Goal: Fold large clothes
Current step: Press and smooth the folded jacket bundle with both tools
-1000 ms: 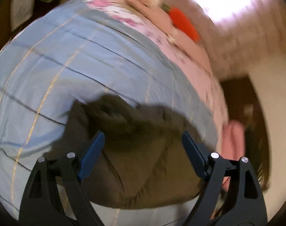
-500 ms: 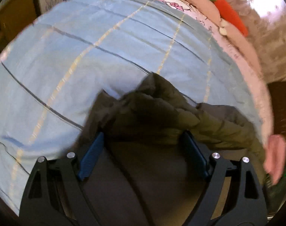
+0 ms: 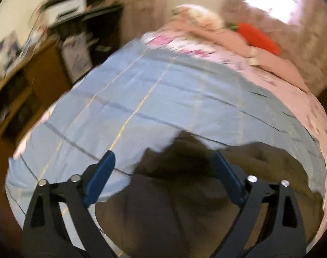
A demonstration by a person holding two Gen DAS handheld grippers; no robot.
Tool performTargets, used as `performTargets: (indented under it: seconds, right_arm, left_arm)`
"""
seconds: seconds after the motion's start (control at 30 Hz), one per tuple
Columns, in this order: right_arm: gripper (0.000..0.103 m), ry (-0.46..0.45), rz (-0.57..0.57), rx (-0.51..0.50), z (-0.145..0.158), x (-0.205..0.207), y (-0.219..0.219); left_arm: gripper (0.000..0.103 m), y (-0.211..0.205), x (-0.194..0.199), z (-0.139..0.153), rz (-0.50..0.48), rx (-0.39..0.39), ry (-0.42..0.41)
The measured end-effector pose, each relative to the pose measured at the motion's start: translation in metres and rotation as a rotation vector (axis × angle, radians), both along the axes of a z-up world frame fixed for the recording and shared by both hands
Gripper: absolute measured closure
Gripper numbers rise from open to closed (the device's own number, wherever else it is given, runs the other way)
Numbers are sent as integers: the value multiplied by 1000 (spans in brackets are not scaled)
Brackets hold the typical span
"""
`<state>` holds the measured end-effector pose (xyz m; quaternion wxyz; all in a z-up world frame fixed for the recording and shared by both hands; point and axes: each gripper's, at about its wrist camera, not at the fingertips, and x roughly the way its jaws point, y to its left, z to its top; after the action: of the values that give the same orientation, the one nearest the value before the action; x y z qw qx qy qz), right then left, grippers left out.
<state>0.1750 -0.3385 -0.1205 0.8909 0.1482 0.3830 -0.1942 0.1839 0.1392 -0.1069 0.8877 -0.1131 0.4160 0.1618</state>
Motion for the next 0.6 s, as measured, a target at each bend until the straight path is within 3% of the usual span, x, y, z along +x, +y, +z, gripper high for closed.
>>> performTargets:
  seconds: [0.13, 0.2, 0.27, 0.37, 0.43, 0.5, 0.6]
  right_arm:
    - [4, 21, 228, 140, 11, -15, 37]
    - [4, 80, 356, 225, -3, -20, 64]
    - [4, 136, 439, 277, -19, -23, 88]
    - [4, 220, 518, 148, -39, -19, 131]
    - [4, 272, 521, 61, -59, -10, 145]
    - [1, 305, 494, 94, -74, 1, 147]
    - [1, 294, 466, 90, -90, 23, 146]
  left_arm:
    - [7, -53, -9, -1, -214, -68, 64]
    - [7, -76, -12, -14, -303, -135, 135]
    - [7, -91, -14, -29, -352, -150, 195]
    - [5, -100, -8, -53, -351, -74, 256]
    - [2, -95, 1, -70, -332, -96, 294]
    - [2, -89, 10, -85, -294, -120, 313]
    - [2, -95, 24, -95, -291, -33, 296]
